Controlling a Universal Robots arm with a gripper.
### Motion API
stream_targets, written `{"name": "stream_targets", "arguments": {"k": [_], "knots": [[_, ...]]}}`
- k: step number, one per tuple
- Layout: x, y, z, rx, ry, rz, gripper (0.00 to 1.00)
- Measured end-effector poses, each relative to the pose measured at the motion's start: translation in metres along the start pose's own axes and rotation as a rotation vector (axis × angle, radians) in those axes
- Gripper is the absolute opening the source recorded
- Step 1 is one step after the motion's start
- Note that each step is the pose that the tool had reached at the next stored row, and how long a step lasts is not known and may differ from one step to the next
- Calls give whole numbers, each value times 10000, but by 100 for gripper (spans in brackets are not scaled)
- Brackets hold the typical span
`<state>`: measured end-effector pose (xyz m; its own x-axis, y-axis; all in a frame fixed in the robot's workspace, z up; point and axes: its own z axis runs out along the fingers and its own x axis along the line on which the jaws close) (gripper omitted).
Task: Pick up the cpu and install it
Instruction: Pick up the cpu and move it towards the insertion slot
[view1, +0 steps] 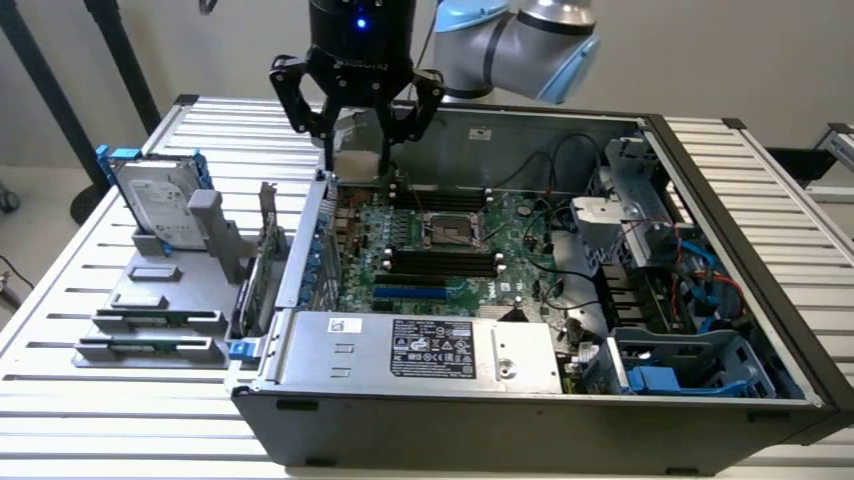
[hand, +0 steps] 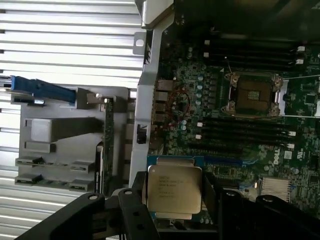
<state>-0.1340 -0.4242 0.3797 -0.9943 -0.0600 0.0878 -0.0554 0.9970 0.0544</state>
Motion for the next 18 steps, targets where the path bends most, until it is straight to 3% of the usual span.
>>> {"name": "stream_targets", "arguments": {"k": [18], "knots": [[-832, 128, 196, 4, -4, 0, 55]]}}
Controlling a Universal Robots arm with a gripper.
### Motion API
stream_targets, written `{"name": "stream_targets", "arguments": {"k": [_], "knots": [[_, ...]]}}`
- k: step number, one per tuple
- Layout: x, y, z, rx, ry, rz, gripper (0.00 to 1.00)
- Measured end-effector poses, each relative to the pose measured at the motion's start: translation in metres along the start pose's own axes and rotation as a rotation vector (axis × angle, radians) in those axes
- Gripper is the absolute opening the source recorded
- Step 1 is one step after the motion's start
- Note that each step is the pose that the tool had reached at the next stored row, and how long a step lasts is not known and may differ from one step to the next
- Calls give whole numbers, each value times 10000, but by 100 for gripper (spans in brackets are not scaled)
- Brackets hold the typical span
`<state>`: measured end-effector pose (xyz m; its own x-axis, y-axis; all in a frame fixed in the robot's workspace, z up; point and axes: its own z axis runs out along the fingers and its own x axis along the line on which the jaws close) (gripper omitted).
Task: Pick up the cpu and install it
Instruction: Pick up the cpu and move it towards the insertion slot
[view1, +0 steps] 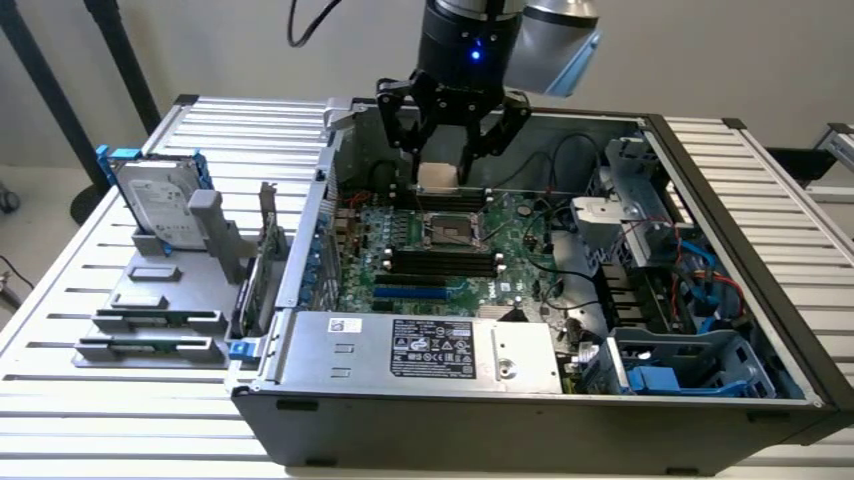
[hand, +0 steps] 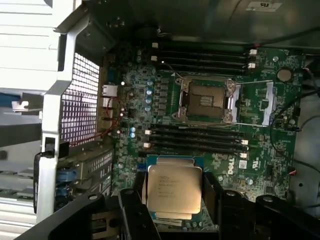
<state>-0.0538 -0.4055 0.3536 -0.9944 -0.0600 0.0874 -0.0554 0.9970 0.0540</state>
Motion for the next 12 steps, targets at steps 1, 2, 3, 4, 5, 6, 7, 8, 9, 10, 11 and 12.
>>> {"name": "stream_targets", "arguments": {"k": [1, 2, 3, 4, 5, 6, 7, 8, 9, 10, 11, 12], "knots": [[-32, 13, 9, 0, -5, 0, 55], [-60, 28, 18, 1, -12, -1, 55], [-85, 46, 26, 2, -21, -1, 55], [-109, 69, 35, 4, -31, -1, 55], [-129, 99, 43, 7, -42, -2, 55], [-147, 138, 52, 10, -50, -1, 55], [-162, 178, 60, 15, -58, -1, 55], [-178, 218, 70, 16, -63, -2, 55], [-194, 263, 80, 15, -64, -2, 55], [-207, 305, 91, 16, -64, -2, 55], [-216, 347, 106, 16, -64, -3, 55], [-224, 380, 123, 16, -64, -2, 55]]}}
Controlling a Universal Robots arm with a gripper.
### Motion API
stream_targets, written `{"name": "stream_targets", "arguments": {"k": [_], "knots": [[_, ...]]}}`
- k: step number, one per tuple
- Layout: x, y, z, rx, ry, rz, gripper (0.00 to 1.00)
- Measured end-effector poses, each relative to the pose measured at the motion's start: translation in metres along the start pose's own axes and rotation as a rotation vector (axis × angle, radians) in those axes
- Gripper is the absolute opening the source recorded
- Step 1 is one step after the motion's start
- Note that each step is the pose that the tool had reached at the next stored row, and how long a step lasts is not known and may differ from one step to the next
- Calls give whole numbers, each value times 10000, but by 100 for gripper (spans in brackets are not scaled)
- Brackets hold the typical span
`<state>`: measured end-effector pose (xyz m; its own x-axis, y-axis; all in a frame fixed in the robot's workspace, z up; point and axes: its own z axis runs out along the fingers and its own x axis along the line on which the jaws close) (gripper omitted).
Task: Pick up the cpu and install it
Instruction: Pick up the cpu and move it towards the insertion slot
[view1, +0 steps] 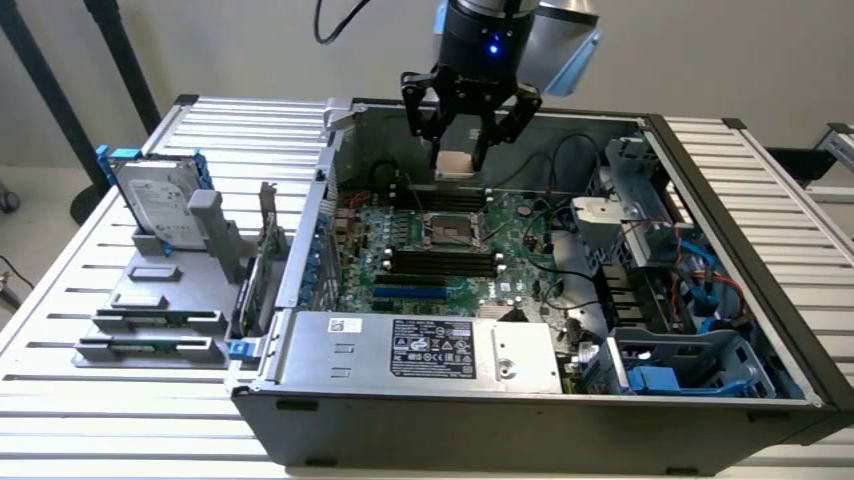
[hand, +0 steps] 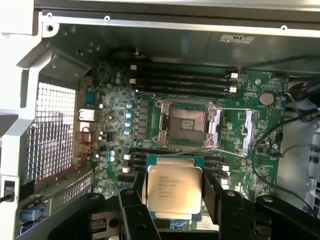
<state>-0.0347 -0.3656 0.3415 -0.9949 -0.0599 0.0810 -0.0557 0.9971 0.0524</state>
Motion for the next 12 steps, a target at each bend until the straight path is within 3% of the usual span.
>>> {"name": "stream_targets", "arguments": {"k": [6, 12], "knots": [[-34, 161, 112, -1, 0, 4, 55], [-50, 266, 226, 2, -3, 79, 55]]}}
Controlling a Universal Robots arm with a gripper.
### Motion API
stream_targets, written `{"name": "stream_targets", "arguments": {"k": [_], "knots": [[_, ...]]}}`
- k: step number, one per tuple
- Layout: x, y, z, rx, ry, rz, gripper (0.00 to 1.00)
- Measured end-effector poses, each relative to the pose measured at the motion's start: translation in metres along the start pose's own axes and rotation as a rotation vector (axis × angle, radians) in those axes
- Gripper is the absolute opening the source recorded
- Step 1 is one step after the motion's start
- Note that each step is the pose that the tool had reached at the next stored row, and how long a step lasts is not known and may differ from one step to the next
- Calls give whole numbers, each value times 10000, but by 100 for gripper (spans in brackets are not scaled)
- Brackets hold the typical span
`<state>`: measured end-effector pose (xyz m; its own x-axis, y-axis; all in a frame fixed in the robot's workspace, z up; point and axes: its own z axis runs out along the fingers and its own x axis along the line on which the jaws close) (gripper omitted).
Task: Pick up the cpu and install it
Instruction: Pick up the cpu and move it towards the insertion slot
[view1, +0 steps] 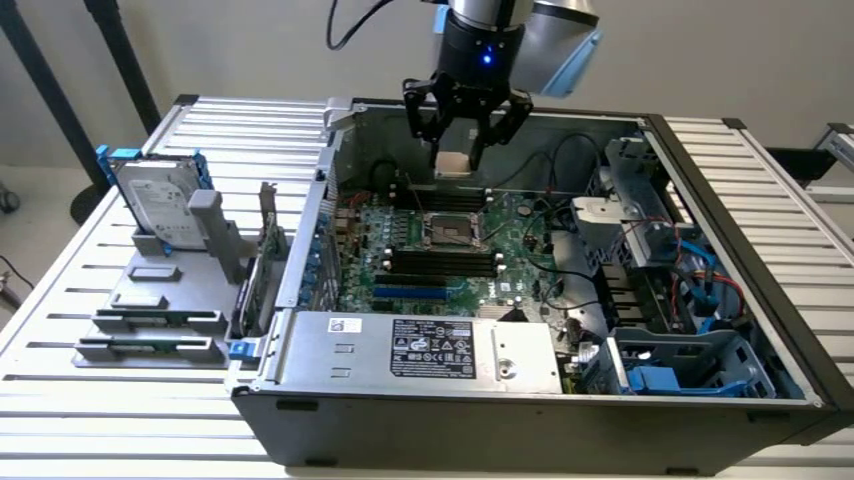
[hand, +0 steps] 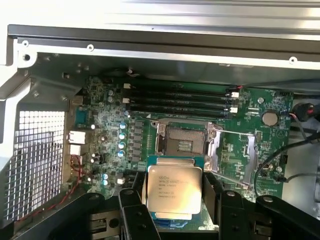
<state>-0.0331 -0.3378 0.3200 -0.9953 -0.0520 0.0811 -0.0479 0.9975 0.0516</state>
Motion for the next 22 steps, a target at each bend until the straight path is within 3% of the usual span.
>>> {"name": "stream_targets", "arguments": {"k": [9, 13, 17, 22], "knots": [[-22, 125, 156, -2, -6, 121, 55], [-30, 136, 211, -6, -34, 188, 55], [-33, 134, 249, -8, -122, 254, 55], [-37, 132, 294, -8, -293, 324, 55]]}}
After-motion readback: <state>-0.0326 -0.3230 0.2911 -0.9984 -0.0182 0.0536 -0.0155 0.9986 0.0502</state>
